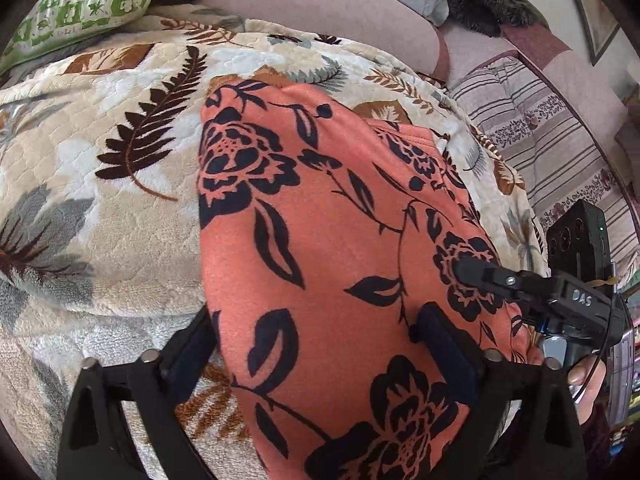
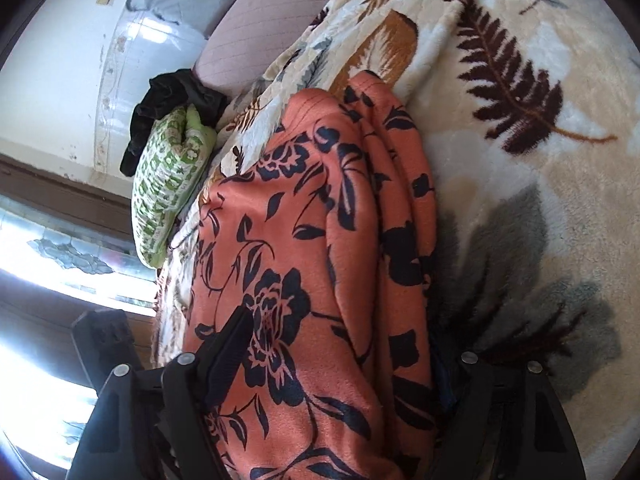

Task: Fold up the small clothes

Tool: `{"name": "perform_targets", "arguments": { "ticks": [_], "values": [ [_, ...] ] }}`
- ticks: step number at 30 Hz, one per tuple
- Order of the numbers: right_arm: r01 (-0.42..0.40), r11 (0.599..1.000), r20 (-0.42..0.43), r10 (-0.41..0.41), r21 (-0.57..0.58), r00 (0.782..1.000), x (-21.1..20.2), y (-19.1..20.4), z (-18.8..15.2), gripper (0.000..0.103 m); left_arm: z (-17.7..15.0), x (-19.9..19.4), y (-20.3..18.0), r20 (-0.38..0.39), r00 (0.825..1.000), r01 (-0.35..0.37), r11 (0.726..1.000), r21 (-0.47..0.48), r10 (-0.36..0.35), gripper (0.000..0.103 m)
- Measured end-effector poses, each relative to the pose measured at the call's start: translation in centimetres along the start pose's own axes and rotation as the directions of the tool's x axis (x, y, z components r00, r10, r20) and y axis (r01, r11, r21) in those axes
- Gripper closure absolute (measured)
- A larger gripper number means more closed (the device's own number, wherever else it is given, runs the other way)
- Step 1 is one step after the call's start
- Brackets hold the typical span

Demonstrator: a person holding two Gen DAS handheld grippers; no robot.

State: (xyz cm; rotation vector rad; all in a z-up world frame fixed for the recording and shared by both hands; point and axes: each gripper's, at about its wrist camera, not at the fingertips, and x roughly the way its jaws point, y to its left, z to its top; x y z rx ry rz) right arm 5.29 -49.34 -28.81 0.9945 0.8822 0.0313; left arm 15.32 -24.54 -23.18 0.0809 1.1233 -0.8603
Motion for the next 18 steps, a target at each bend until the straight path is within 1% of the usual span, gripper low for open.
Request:
{"name": "perform_targets", "arguments": {
  "ticks": [1, 2, 3, 4, 5, 7, 9, 12, 18],
  "values": [
    [0.033, 0.999, 0.007, -0.033, -0.034, 0.999, 0.3, 0.6, -0.2, 0.031, 0.0, 0.0, -0.1, -0.002, 1.000, -0.007, 1.000, 0.010, 0.007, 0.023],
    [0.055, 0.996, 0.017, -0.054, -0.063, 0.998, 0.4, 1.2, -0.4, 0.038, 0.0, -0.1, -0.2, 0.005, 1.000, -0.014, 1.000, 0.015, 0.014, 0.025],
    [0.067, 0.995, 0.027, -0.065, -0.080, 0.998, 0.5, 1.6, -0.5, 0.045, 0.0, -0.2, -0.2, 0.012, 1.000, -0.017, 1.000, 0.015, 0.017, 0.033],
    [0.075, 0.993, 0.035, -0.072, -0.093, 0.997, 0.5, 1.9, -0.6, 0.047, 0.0, -0.4, -0.1, 0.019, 1.000, -0.018, 1.000, 0.011, 0.018, 0.040],
    [0.089, 0.990, 0.048, -0.084, -0.106, 0.995, 0.4, 2.2, -0.6, 0.050, 0.0, -0.5, 0.1, 0.026, 1.000, -0.012, 1.000, 0.001, 0.012, 0.043],
    [0.113, 0.985, 0.071, -0.105, -0.128, 0.992, 0.3, 2.8, -0.8, 0.052, 0.1, -0.9, 0.2, 0.040, 0.999, -0.006, 1.000, -0.009, 0.006, 0.053],
    [0.132, 0.980, 0.100, -0.117, -0.152, 0.988, 0.1, 3.4, -0.9, 0.055, 0.1, -1.2, 0.0, 0.053, 0.998, -0.017, 1.000, 0.001, 0.017, 0.056],
    [0.156, 0.965, 0.153, -0.125, -0.213, 0.980, -0.4, 4.9, -1.3, 0.057, 0.1, -1.8, -0.5, 0.077, 0.996, -0.051, 0.998, 0.026, 0.049, 0.060],
    [0.127, 0.950, 0.210, -0.067, -0.285, 0.975, -1.0, 7.1, -1.8, 0.059, 0.3, -4.3, -0.5, 0.135, 0.985, -0.112, 0.993, 0.028, 0.107, 0.061]
  ]
}}
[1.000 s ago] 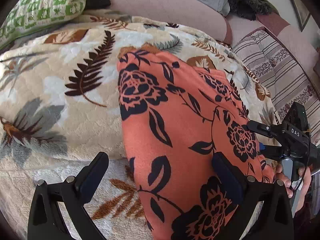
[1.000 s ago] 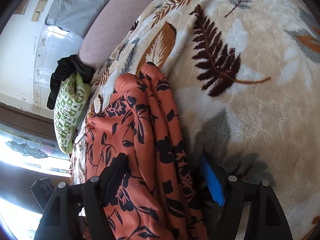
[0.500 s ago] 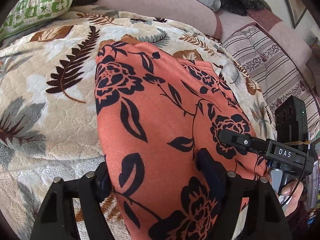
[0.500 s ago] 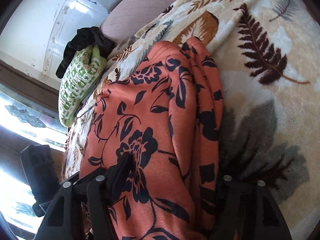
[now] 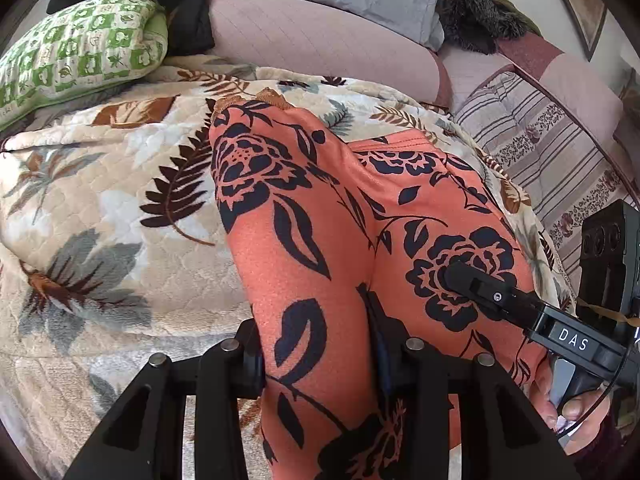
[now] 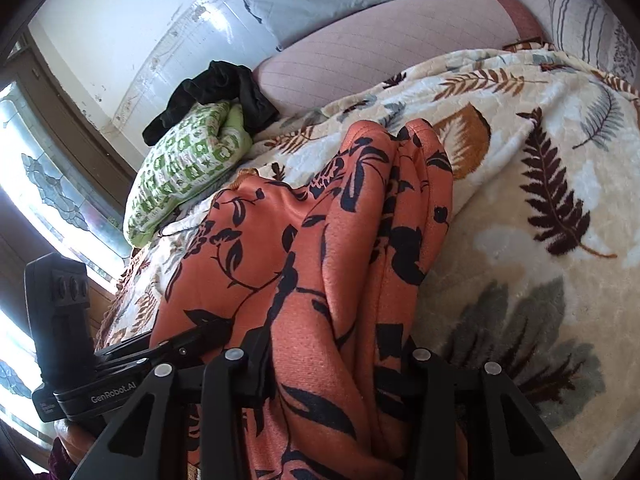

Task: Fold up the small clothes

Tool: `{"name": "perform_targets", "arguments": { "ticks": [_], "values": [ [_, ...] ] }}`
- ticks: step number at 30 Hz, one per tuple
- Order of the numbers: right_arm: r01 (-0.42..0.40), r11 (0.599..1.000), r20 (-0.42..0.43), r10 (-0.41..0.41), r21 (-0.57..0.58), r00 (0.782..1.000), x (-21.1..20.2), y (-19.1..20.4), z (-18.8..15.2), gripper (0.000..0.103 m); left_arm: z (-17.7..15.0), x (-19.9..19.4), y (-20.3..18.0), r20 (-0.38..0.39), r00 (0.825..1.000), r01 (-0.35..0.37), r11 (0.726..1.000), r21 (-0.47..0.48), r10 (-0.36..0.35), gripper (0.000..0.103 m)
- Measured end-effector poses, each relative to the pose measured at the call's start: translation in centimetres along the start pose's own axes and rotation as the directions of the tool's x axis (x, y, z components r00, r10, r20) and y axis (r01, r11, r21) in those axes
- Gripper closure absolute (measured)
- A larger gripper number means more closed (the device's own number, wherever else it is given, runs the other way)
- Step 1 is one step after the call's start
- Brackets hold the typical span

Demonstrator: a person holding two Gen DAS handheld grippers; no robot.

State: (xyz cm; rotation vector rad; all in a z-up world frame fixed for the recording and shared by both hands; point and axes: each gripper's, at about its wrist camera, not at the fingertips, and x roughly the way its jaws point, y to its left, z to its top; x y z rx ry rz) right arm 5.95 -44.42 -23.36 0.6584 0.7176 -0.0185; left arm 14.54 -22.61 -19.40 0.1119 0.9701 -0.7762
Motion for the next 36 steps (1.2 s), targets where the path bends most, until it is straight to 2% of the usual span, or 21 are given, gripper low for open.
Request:
{"name": "perform_targets", "arguments": {
  "ticks": [10, 17, 27, 36],
  "values": [
    [-0.110, 0.994, 0.028, 0.111, -0.027, 0.993, 1.4, 4.2, 0.0, 0.059, -0.2, -4.3, 2.8, 0.071, 0.992, -0.097, 0.994, -0.050, 0.101, 0.061],
    [-0.150, 0.988, 0.006, 0.150, -0.023, 0.989, 2.5, 6.1, -0.3, 0.059, -1.0, -5.3, 5.3, 0.072, 0.987, -0.141, 0.987, -0.082, 0.147, 0.061],
    [-0.151, 0.988, -0.036, 0.150, -0.032, 0.988, 4.3, 7.5, -0.5, 0.059, -2.2, -5.1, 7.7, 0.037, 0.984, -0.168, 0.980, -0.108, 0.173, 0.061],
    [-0.135, 0.991, -0.068, 0.134, -0.005, 0.989, 5.2, 6.8, -0.8, 0.059, -2.3, -4.4, 7.9, 0.022, 0.982, -0.185, 0.977, -0.109, 0.189, 0.061]
  ]
}}
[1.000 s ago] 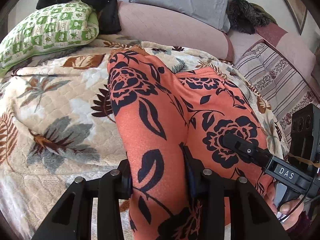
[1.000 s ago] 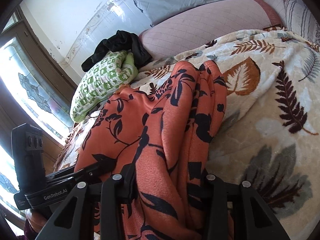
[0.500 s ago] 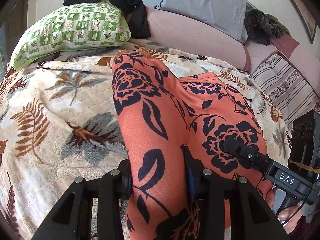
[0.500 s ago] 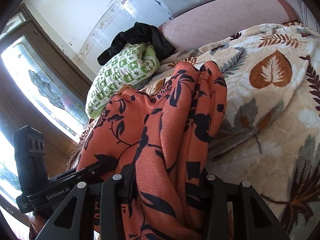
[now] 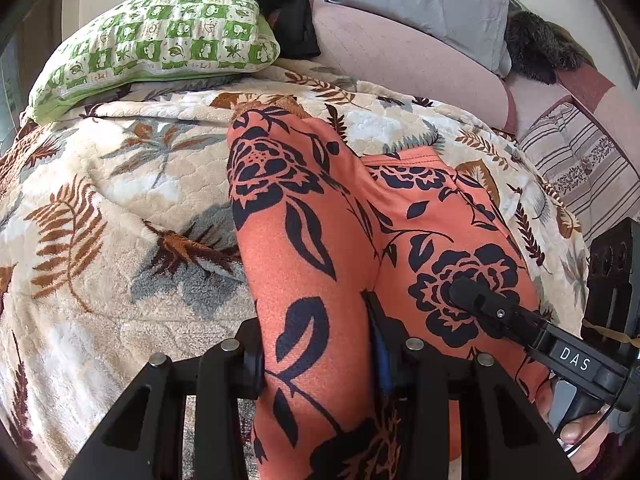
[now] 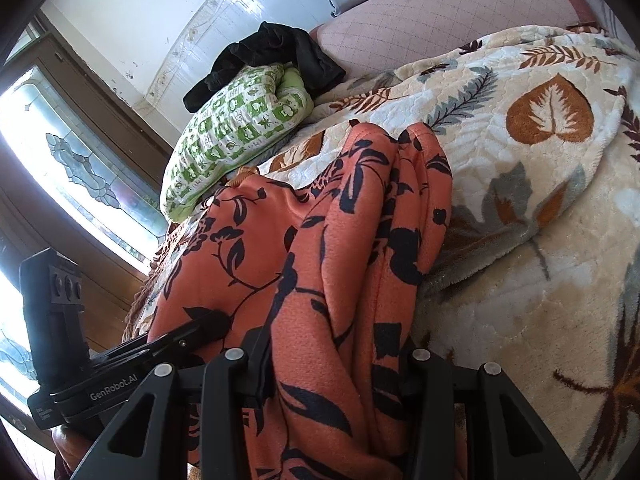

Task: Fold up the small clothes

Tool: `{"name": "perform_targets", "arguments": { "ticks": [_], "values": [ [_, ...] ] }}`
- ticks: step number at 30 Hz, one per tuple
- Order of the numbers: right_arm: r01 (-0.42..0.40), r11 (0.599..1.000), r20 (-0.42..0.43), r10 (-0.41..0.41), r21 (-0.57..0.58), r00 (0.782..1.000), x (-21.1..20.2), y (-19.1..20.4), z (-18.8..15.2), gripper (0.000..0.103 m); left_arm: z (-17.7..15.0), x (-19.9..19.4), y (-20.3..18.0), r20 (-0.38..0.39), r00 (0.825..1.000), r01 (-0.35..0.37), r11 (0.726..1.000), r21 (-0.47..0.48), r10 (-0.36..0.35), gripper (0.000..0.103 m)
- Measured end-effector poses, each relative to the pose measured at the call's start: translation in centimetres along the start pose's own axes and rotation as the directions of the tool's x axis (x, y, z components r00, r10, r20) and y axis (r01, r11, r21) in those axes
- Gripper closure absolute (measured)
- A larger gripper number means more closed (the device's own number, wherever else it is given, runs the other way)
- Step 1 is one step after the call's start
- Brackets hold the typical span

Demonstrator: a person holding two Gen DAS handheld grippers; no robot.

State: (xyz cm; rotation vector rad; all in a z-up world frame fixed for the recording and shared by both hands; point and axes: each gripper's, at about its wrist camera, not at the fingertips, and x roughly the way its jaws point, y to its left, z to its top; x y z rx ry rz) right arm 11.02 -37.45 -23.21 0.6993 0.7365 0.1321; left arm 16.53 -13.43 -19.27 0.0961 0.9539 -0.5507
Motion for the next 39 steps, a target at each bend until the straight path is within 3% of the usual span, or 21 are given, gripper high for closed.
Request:
{"name": "perform_targets", "arguments": {
  "ticks": [9, 17, 26, 39],
  "values": [
    [-0.005, 1.000, 0.000, 0.005, 0.010, 1.000, -0.2, 0.2, 0.0, 0.059, 0.0, 0.0, 0.2, 0.002, 1.000, 0.005, 1.000, -0.007, -0.005, 0.061],
    [-0.056, 0.998, 0.030, 0.055, 0.027, 0.998, -1.8, 0.5, 0.3, 0.059, 0.3, -0.6, 0.0, 0.020, 1.000, 0.020, 1.000, -0.002, -0.020, 0.061],
    [-0.018, 0.994, -0.058, 0.024, 0.109, 0.998, -0.6, -1.2, 0.2, 0.059, 0.1, 1.2, 0.2, -0.031, 0.999, -0.011, 1.000, -0.014, 0.011, 0.059],
    [0.051, 0.992, -0.106, -0.039, 0.117, 0.994, -0.4, -1.6, 0.3, 0.048, -0.2, 2.1, 0.8, -0.059, 0.998, -0.023, 0.999, -0.031, 0.021, 0.042]
  ]
}}
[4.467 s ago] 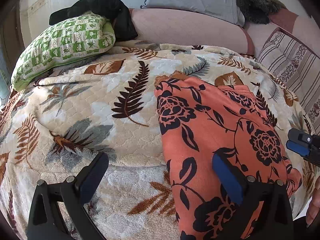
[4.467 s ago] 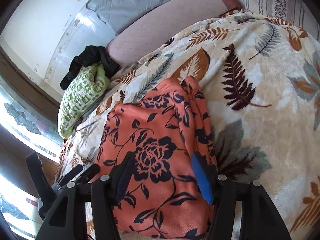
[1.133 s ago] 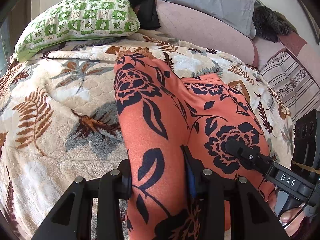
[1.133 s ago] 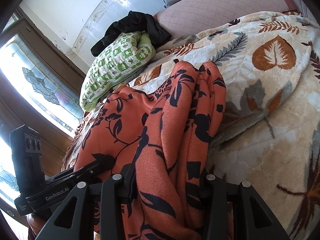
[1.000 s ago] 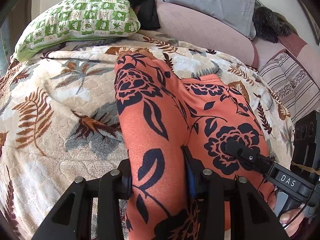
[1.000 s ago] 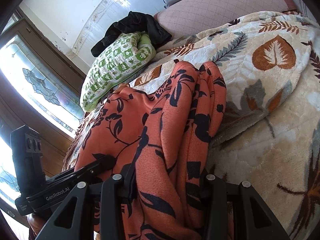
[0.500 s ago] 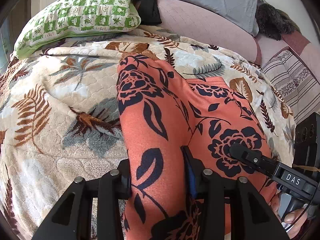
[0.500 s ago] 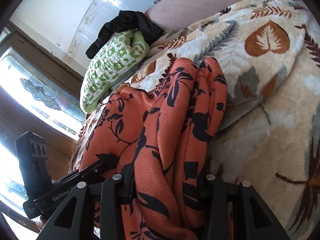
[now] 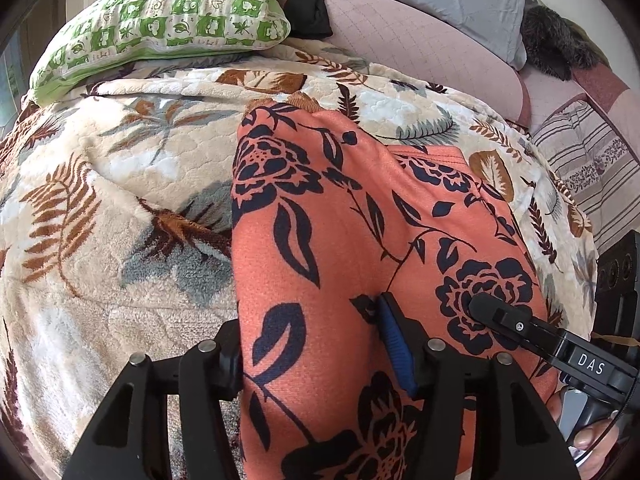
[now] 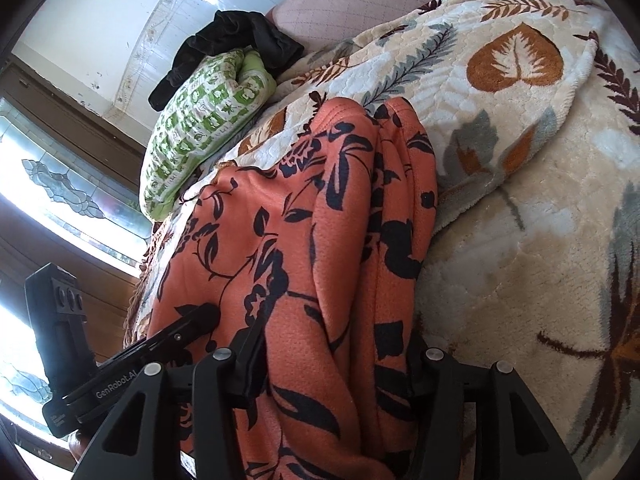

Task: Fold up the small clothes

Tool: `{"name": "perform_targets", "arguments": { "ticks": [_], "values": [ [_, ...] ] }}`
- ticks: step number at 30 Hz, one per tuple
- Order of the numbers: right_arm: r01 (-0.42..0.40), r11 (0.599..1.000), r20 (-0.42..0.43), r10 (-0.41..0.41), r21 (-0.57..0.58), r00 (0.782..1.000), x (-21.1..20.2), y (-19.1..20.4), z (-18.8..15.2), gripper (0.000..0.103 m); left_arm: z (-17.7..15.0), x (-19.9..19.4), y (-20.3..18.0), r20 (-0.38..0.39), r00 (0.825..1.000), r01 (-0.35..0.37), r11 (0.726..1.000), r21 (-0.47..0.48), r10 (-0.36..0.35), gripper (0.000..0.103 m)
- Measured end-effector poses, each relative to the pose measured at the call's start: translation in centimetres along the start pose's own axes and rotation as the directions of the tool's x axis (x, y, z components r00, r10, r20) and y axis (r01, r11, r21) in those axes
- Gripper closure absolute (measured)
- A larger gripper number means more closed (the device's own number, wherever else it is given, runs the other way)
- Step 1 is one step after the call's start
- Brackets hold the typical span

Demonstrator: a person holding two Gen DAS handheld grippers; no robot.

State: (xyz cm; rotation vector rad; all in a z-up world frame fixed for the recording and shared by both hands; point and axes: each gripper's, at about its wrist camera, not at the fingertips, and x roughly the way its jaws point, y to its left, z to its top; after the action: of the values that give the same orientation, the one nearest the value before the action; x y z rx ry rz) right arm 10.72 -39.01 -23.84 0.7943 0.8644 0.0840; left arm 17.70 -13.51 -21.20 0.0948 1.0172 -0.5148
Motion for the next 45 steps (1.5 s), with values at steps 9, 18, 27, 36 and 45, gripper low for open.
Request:
{"name": "perform_targets", "arguments": {
  "ticks": [9, 18, 27, 36, 45],
  "values": [
    [0.069, 0.998, -0.036, -0.069, -0.005, 0.997, -1.0, 0.7, 0.2, 0.042, -0.1, 0.2, 0.4, 0.014, 0.999, -0.049, 0.999, 0.004, 0.049, 0.023],
    [0.249, 0.959, 0.154, -0.229, -0.131, 0.961, -5.5, 3.1, 0.6, 0.039, -0.5, -1.9, -0.6, 0.095, 0.987, -0.138, 0.988, 0.075, 0.130, 0.022],
    [0.228, 0.930, 0.322, -0.130, -0.288, 0.938, -8.7, 7.1, -1.1, 0.060, -0.8, -4.2, -0.3, 0.153, 0.975, -0.176, 0.982, 0.069, 0.164, 0.022],
    [0.268, 0.890, 0.097, -0.250, -0.368, 0.963, -2.4, 6.8, -3.4, 0.063, -1.1, -3.2, 1.4, 0.097, 0.974, -0.209, 0.977, 0.032, 0.205, 0.021],
    [0.167, 0.941, 0.115, -0.138, -0.295, 0.984, -3.5, 7.4, 1.0, 0.064, 0.0, -3.9, 2.0, 0.111, 0.978, -0.176, 0.984, -0.004, 0.175, 0.020]
  ]
}}
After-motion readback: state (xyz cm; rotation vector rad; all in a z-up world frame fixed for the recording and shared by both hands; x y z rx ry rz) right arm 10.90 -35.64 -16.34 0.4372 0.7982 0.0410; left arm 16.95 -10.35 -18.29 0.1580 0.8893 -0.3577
